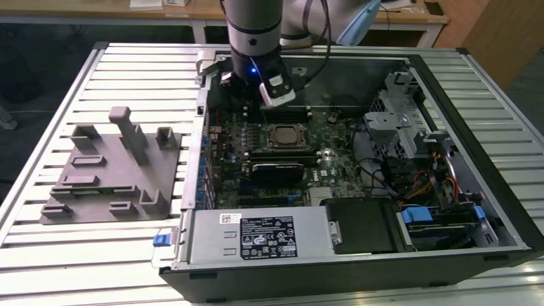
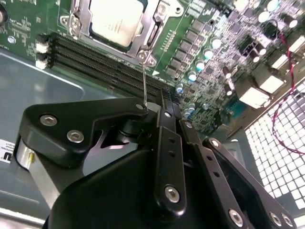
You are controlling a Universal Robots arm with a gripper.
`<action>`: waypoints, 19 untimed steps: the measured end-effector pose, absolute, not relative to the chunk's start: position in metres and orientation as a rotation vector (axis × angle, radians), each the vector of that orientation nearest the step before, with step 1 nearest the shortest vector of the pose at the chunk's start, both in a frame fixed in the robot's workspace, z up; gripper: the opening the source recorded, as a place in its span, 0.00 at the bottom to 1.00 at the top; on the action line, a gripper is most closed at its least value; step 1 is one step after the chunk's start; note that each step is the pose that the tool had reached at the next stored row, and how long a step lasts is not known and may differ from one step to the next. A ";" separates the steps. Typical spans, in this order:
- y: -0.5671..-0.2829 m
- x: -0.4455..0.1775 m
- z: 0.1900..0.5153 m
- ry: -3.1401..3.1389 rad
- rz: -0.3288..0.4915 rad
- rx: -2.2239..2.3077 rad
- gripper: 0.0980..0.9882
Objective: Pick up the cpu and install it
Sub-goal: 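Install the first cpu locking lever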
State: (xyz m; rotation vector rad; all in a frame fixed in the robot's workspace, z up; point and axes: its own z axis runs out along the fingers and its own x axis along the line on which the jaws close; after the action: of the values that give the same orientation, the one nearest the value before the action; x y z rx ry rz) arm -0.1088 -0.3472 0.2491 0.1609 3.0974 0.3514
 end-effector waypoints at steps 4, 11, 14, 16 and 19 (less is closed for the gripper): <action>-0.349 -0.110 0.248 3.097 0.387 0.162 0.01; -0.352 -0.110 0.246 3.097 0.454 0.164 0.01; -0.352 -0.110 0.245 3.102 0.486 0.167 0.01; -0.352 -0.110 0.245 3.107 0.498 0.169 0.01; -0.352 -0.110 0.245 3.108 0.498 0.170 0.01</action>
State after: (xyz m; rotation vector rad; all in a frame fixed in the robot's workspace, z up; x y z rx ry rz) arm -0.1099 -0.3525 0.2448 0.1697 3.1076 0.4981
